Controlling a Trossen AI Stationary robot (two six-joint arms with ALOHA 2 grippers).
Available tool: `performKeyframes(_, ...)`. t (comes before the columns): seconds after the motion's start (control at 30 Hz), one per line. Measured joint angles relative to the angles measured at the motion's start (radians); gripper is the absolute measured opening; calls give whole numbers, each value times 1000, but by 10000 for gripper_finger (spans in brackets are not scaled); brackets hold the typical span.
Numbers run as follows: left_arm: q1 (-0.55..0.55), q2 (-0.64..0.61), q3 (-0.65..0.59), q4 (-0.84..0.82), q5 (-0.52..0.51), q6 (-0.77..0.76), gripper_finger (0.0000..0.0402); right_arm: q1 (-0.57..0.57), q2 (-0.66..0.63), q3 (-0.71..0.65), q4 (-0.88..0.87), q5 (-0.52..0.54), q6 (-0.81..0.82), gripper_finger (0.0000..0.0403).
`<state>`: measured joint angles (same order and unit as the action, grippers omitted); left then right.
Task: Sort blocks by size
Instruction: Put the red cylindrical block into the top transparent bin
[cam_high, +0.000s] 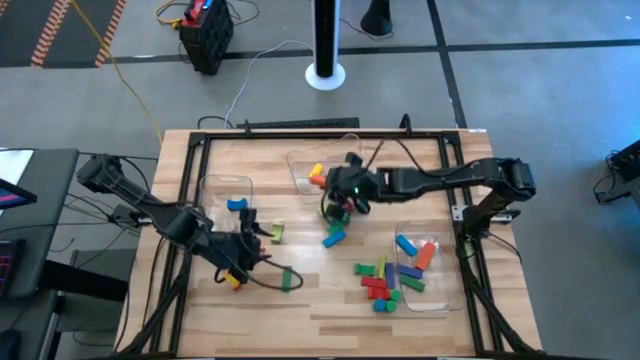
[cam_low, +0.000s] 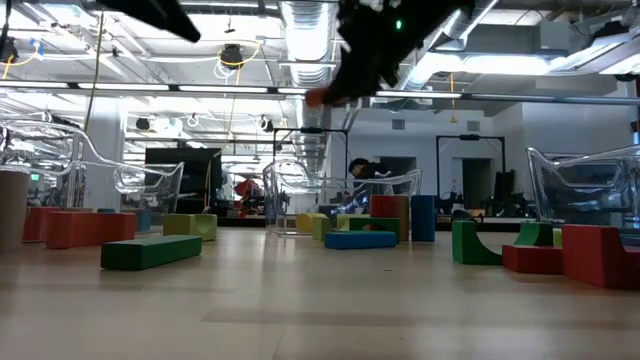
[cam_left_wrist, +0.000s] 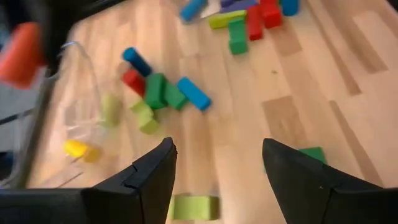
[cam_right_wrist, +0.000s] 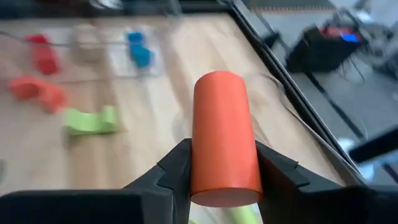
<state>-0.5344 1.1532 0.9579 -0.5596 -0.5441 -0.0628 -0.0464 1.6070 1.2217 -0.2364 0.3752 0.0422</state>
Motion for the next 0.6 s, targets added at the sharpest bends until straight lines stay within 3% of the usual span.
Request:
performKeyframes(0.33, -46, 7, -175, 217, 10, -64, 232, -237, 0, 0, -67, -239, 118, 161)
performKeyframes(0.6, -48, 7, -280, 380, 13, -109, 232, -308, 88, 0, -59, -332, 137, 161)
